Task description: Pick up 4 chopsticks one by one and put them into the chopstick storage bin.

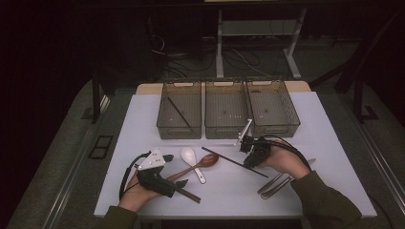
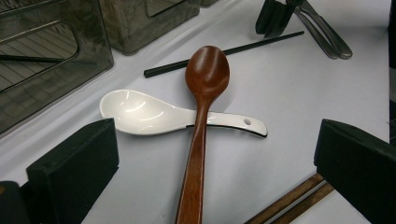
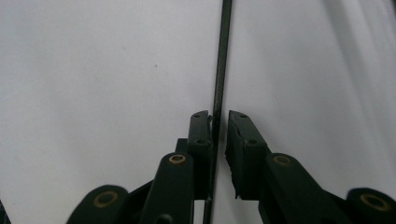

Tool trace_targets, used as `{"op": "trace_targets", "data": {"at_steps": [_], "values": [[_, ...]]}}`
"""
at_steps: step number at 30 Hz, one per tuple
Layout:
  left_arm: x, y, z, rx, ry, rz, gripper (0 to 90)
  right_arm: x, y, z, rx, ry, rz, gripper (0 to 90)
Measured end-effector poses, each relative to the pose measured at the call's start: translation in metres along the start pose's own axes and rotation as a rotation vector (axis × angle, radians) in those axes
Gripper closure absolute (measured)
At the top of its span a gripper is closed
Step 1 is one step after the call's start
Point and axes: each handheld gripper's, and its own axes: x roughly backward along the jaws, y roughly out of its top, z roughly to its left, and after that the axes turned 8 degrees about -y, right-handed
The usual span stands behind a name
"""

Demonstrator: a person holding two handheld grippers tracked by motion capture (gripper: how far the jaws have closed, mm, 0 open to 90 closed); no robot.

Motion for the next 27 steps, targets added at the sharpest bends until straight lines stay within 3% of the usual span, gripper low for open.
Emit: {"op": "trace_targets", "data": {"at_steps": [15, 27], "values": [[0.0, 0.0, 0.0, -0.005, -0.002, 0.007, 0.0, -0.01, 0.009, 0.004, 0.042, -0.038, 0.087, 83.6], [-0.001, 0.0, -0.001, -0.007, 0.0, 0.004, 0.0, -0.01, 0.015, 0.011, 0.017, -0.086, 0.133, 85.7]]}}
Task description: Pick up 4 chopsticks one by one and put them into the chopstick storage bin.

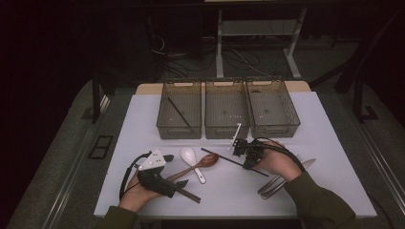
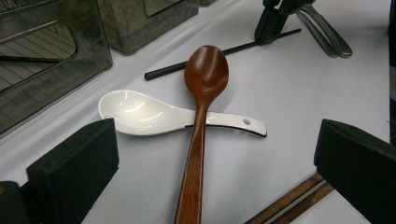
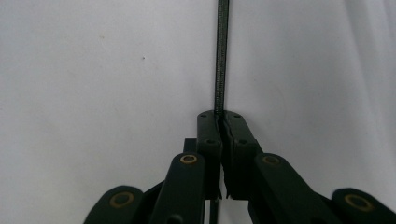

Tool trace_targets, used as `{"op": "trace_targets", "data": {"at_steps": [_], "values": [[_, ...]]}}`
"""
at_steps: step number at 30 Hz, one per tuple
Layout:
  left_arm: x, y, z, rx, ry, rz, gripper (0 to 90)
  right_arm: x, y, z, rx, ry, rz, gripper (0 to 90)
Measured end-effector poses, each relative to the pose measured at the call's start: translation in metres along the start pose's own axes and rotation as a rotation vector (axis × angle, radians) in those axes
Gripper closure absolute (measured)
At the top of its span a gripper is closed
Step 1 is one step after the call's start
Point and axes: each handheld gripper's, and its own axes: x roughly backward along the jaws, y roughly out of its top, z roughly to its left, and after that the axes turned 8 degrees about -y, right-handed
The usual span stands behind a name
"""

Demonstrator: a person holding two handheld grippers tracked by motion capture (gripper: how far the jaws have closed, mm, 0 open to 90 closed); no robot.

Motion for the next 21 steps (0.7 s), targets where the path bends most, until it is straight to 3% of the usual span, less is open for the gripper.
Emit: {"op": "trace_targets", "data": {"at_steps": [6, 16, 17, 18, 21], "values": [[0.001, 0.0, 0.001, -0.001, -0.001, 0.002, 0.0, 0.001, -0.002, -0.003, -0.024, 0.01, -0.01, 85.6], [0.001, 0.0, 0.0, -0.002, 0.0, 0.002, 0.0, 0.022, -0.018, -0.018, -0.089, 0.031, -0.154, 85.6], [0.001, 0.0, 0.0, -0.003, 0.0, 0.002, 0.0, 0.023, -0.02, -0.02, -0.079, 0.015, -0.159, 85.6], [0.001, 0.0, 0.0, -0.004, 0.0, 0.003, 0.0, 0.024, -0.021, -0.02, -0.096, 0.034, -0.171, 85.6], [0.001, 0.0, 0.0, -0.006, 0.001, 0.004, 0.0, 0.024, -0.026, -0.024, -0.102, 0.032, -0.194, 85.7]]}}
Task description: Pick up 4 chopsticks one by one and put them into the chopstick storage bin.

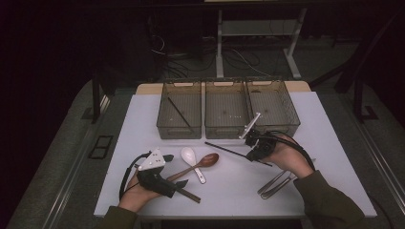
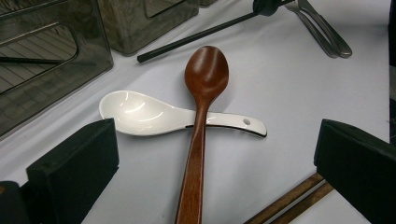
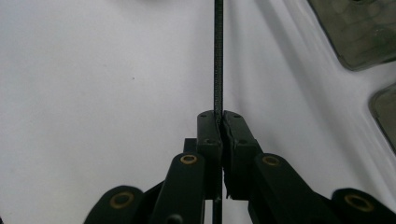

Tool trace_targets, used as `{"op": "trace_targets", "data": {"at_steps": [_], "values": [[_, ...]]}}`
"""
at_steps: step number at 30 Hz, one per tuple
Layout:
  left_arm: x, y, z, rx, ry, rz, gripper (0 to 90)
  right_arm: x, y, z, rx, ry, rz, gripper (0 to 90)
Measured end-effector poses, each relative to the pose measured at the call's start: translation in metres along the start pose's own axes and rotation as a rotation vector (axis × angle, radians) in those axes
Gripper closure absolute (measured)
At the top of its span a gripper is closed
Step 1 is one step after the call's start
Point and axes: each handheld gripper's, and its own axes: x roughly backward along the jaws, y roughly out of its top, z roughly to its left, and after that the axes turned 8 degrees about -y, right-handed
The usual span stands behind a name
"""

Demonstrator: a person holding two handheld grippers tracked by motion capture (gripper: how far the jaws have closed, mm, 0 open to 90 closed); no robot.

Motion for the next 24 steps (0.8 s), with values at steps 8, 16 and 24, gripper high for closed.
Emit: {"op": "trace_targets", "data": {"at_steps": [8, 16, 24], "values": [[0.0, 0.0, 0.0, -0.001, 0.001, 0.0, 0.0, 0.005, -0.01, -0.007, -0.025, 0.043, -0.074, 85.7], [0.0, 0.0, 0.0, -0.003, 0.003, -0.003, 0.0, 0.021, -0.021, -0.016, -0.053, 0.096, -0.167, 85.7], [0.0, 0.0, 0.0, -0.003, 0.004, -0.003, 0.0, 0.034, -0.026, -0.022, -0.113, 0.127, -0.24, 85.6]]}}
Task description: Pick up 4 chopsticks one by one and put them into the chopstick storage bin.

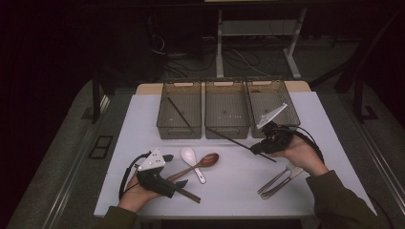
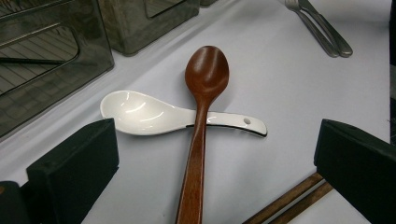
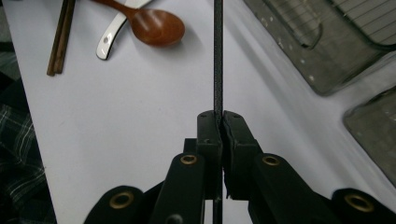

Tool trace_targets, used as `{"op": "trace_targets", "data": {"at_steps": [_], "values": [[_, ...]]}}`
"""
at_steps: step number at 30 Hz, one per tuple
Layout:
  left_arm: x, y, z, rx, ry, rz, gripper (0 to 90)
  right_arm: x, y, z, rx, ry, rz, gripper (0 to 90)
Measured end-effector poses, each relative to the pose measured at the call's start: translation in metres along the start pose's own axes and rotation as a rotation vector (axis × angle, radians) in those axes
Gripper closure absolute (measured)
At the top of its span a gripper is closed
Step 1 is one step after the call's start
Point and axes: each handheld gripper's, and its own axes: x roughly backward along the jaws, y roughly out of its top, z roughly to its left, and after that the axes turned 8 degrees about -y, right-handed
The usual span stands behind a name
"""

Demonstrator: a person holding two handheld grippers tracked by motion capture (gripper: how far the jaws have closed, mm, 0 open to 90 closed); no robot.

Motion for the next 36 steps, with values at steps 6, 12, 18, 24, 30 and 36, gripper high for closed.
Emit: {"op": "trace_targets", "data": {"at_steps": [6, 12, 18, 24, 30, 36], "values": [[0.0, 0.0, 0.0, 0.0, -0.001, 0.0, 0.0, 0.006, 0.0, -0.005, -0.035, -0.016, -0.07, 85.6], [-0.001, 0.0, 0.0, 0.002, -0.001, 0.0, 0.0, 0.01, 0.002, -0.01, -0.077, -0.039, -0.143, 85.6], [-0.002, 0.0, -0.001, 0.0, -0.003, 0.004, 0.0, 0.007, 0.007, -0.017, -0.121, -0.033, -0.203, 85.6], [-0.002, 0.0, -0.001, 0.002, -0.003, 0.005, 0.0, 0.003, 0.015, -0.023, -0.152, -0.04, -0.239, 85.6], [-0.002, 0.0, -0.001, 0.006, -0.002, -0.001, 0.0, -0.005, 0.027, -0.025, -0.16, -0.054, -0.267, 85.5], [-0.002, 0.0, 0.0, 0.009, -0.004, -0.001, 0.0, -0.014, 0.044, -0.026, -0.174, -0.058, -0.288, 85.5]]}}
